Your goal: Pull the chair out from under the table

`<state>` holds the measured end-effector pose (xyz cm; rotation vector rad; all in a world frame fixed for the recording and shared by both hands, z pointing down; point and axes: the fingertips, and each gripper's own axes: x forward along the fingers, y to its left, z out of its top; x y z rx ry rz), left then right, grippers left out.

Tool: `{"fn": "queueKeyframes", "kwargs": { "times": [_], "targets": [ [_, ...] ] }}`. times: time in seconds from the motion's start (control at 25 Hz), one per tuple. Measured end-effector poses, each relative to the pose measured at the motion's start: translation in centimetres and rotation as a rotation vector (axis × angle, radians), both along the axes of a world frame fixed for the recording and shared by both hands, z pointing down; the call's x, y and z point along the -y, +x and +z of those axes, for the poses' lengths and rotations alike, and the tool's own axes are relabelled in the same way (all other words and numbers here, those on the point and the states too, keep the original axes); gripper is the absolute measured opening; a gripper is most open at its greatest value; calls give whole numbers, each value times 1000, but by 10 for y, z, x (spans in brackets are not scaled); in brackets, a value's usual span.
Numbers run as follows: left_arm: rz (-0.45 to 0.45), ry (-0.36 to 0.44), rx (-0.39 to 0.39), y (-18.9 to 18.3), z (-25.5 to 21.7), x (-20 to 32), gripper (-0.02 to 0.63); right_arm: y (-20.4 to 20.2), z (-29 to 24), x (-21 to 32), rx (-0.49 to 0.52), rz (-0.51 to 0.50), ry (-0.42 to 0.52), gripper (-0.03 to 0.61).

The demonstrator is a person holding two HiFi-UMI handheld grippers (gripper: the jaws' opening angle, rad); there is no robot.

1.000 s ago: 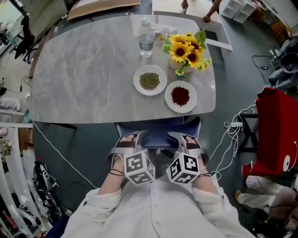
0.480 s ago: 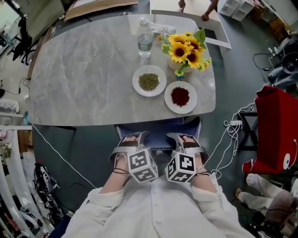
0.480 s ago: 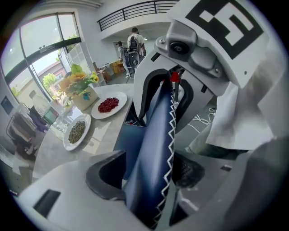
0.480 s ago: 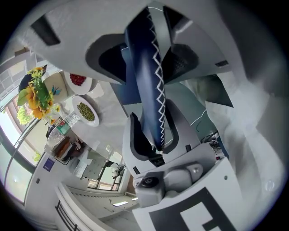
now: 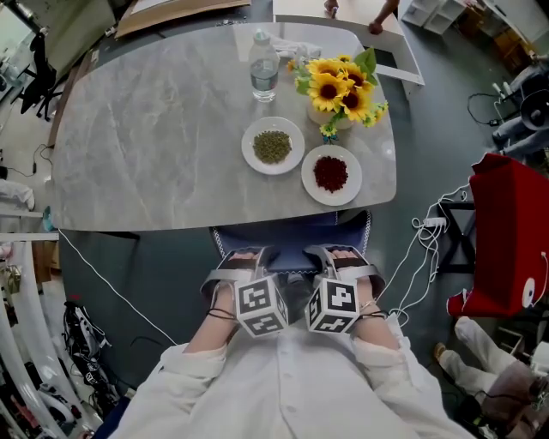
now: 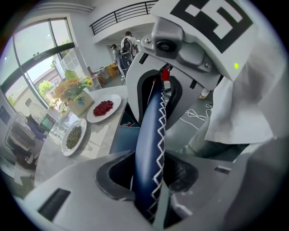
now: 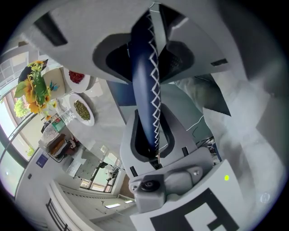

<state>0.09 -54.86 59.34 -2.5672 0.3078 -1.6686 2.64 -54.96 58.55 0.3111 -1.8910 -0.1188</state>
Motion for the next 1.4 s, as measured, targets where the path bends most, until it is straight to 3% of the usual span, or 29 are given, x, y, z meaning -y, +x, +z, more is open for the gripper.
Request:
{"fn": "queueKeyframes", "kwargs": {
  "times": [0.64, 0.92, 1.4],
  "targets": [
    [9, -1, 2, 2, 2, -7, 144, 2, 1, -6, -3, 0, -1, 121],
    [-20, 7, 0, 0, 2, -27, 135, 0, 2, -29, 2, 11, 8, 115],
    [-62, -11, -4, 4, -4, -92, 137, 4, -3, -93, 12, -59, 13, 115]
  ]
}}
